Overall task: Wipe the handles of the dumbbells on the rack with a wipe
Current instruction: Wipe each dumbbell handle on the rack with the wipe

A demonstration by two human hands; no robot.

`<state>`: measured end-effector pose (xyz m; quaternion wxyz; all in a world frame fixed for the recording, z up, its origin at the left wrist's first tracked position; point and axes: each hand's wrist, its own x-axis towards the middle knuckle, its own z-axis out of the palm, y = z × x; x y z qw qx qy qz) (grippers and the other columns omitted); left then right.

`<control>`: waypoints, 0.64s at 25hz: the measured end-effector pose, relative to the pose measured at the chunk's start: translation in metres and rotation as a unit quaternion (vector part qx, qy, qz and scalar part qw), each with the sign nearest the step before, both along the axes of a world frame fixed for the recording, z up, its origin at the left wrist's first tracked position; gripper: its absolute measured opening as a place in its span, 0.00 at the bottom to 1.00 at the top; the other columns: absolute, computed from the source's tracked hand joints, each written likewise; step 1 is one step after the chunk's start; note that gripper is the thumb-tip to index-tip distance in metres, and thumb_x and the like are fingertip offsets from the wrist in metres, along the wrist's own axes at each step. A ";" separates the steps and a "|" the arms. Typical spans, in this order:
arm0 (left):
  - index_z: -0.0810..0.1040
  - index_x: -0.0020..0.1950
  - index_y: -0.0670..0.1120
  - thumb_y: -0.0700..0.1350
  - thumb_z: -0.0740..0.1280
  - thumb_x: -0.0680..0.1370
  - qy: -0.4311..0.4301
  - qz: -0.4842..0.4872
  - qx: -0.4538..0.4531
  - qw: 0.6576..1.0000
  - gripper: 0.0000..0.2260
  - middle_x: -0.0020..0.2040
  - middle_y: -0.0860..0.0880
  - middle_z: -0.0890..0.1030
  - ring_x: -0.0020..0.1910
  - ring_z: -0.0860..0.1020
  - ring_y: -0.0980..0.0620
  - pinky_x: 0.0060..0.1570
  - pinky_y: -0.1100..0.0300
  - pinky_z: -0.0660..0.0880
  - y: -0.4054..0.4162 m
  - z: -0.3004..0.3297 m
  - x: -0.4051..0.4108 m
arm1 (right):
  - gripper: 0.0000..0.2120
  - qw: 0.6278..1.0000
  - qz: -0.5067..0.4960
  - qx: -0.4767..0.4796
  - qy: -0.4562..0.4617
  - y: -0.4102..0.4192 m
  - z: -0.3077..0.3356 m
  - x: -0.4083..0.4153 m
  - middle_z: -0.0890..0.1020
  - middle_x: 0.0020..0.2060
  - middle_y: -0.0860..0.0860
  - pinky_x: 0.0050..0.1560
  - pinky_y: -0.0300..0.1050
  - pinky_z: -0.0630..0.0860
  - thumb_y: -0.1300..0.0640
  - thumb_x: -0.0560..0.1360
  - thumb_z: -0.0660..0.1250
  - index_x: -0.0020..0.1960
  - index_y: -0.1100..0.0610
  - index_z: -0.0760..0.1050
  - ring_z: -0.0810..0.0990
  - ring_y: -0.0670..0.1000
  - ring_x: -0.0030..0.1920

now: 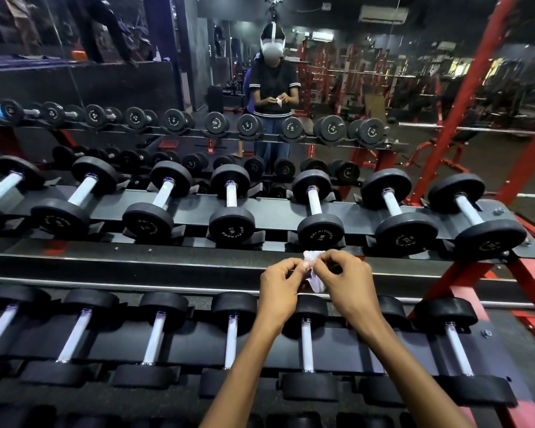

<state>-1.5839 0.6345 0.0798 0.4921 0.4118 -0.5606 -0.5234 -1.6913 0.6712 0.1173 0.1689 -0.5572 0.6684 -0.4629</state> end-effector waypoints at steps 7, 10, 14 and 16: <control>0.73 0.38 0.40 0.34 0.60 0.80 0.214 0.104 0.134 0.962 0.12 0.39 0.44 0.73 0.40 0.74 0.52 0.39 0.66 0.78 -0.004 0.000 0.000 | 0.12 0.942 -0.051 -0.032 -0.329 0.005 -0.004 0.003 0.81 0.30 0.50 0.35 0.40 0.75 0.60 0.78 0.62 0.37 0.58 0.76 0.78 0.48 0.33; 0.68 0.37 0.42 0.33 0.57 0.81 0.279 0.147 0.129 0.940 0.13 0.37 0.45 0.71 0.38 0.72 0.54 0.37 0.67 0.77 -0.005 0.002 0.001 | 0.13 0.807 -0.048 0.114 -0.578 0.020 -0.018 0.010 0.77 0.35 0.57 0.30 0.41 0.78 0.65 0.79 0.54 0.38 0.62 0.71 0.78 0.54 0.37; 0.69 0.36 0.43 0.34 0.57 0.80 0.249 0.115 0.096 0.957 0.13 0.34 0.48 0.73 0.34 0.72 0.55 0.36 0.64 0.74 -0.002 0.005 0.010 | 0.11 0.885 -0.089 0.092 -0.447 0.020 -0.024 0.000 0.72 0.37 0.52 0.38 0.42 0.68 0.65 0.79 0.53 0.41 0.57 0.69 0.72 0.50 0.37; 0.71 0.37 0.43 0.35 0.58 0.80 0.228 0.051 0.103 0.967 0.12 0.34 0.49 0.75 0.33 0.73 0.56 0.35 0.64 0.72 -0.001 0.007 0.014 | 0.04 0.965 -0.016 0.014 -0.262 0.013 -0.015 -0.009 0.77 0.44 0.48 0.46 0.38 0.71 0.59 0.79 0.60 0.51 0.54 0.73 0.76 0.45 0.45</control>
